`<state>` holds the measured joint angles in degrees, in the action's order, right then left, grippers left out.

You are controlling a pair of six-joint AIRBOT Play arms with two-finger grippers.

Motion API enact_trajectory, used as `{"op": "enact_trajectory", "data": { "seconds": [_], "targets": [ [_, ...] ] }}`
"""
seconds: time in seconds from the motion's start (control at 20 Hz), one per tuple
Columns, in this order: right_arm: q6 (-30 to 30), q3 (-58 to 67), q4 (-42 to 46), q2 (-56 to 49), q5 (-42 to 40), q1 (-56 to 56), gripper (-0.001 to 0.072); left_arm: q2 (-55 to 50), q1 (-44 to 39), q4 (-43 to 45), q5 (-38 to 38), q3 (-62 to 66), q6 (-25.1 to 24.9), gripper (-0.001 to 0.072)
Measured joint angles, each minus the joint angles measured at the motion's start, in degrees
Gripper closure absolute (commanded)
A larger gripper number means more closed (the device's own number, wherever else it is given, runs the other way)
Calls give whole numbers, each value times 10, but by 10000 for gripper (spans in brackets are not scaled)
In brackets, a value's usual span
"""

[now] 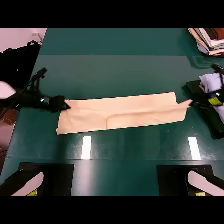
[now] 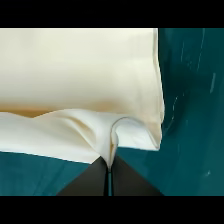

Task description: Fold the shirts.

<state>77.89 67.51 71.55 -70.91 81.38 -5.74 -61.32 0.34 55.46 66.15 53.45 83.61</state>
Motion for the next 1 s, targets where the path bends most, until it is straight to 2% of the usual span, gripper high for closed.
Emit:
{"op": "enact_trajectory", "data": {
  "seconds": [0.1,0.15,0.2,0.25,0.45,0.55,0.6,0.65,0.7,0.75,0.8,1.0],
  "targets": [
    [2,44,0,-70,-11,19,695,-71,0,0,-35,33,-7,678],
    [2,66,0,-101,-13,26,643,-99,0,0,-49,48,-10,497],
    [3,85,-4,-127,-17,31,419,-121,0,-1,-60,61,-11,221],
    [3,105,-10,-153,-18,34,323,-138,1,-1,-69,71,-12,174],
    [-17,150,-56,-207,-13,17,323,-169,1,-1,-67,111,-14,182],
    [-31,158,-70,-217,3,-5,306,-175,1,-2,-46,128,-14,560],
    [-35,159,-75,-220,11,-19,161,-176,1,-3,-38,132,-15,685],
    [-40,157,-78,-222,18,-34,117,-178,0,-4,-30,136,-15,682],
    [-43,150,-81,-224,24,-48,117,-179,-2,-4,-26,138,-16,682],
    [-47,139,-85,-225,28,-62,121,-179,-6,-5,-23,140,-16,681],
    [-54,123,-90,-226,29,-75,155,-180,-12,-8,-20,141,-16,681],
    [-89,51,-145,-237,14,-106,167,-181,-63,-15,-37,144,-16,682]
  ]
}}
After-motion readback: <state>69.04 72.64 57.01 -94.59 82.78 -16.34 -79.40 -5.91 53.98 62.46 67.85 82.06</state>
